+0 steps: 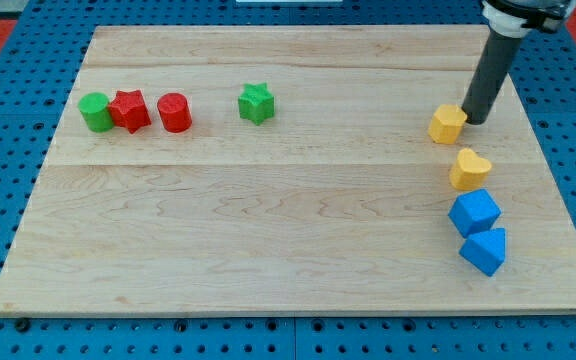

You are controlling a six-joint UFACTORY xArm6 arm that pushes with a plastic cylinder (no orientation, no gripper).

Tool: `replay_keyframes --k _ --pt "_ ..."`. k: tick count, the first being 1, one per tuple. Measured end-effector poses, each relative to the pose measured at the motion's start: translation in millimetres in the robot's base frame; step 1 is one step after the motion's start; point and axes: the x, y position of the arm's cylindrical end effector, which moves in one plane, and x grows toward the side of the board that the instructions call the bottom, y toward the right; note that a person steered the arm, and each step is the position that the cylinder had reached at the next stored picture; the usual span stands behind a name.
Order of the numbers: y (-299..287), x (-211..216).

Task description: Move green star above yellow hexagon

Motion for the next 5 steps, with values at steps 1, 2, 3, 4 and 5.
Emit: replay_keyframes --k 1,2,3,4,5 --pt "-13.6 -51.8" --pt "-50.6 -47.7" --pt "-37.0 1.0" --pt "-25.8 23.5" --pt "-30.9 -18.3"
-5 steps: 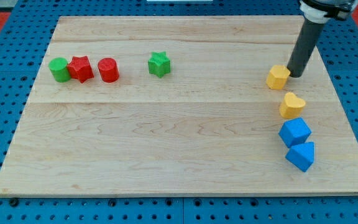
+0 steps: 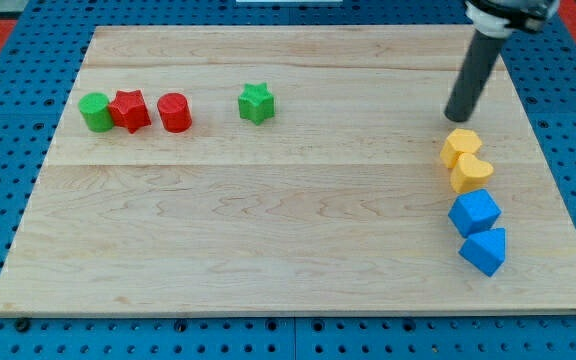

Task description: Move green star above yellow hexagon

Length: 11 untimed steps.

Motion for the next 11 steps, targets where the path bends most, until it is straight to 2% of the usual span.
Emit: replay_keyframes --k 1,2,3,4,5,6,7,8,9,10,11 --pt "44.6 -7.2" --pt "0.7 -29.7" --pt "-97.4 -83.3" --pt "-211.5 -93.7" --pt "-270.3 -50.0" --pt "-286.7 -19.6" --pt "-238.7 7.4" --pt "-115.7 13.1" --pt "-127.7 -7.0" --pt "-179.8 -29.6" --pt "-171.5 -54.5"
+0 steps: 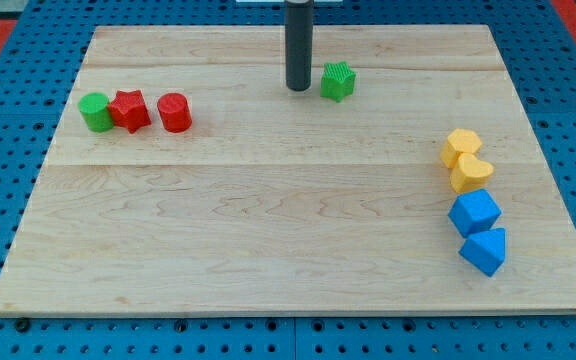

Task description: Move green star above yellow hexagon

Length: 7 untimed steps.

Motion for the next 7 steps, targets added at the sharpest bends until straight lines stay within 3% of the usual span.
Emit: replay_keyframes --k 2,3,6,7 --pt "142.7 3.6" --pt "158.9 -28.3" --pt "185.2 48.2" --pt "158.2 22.8"
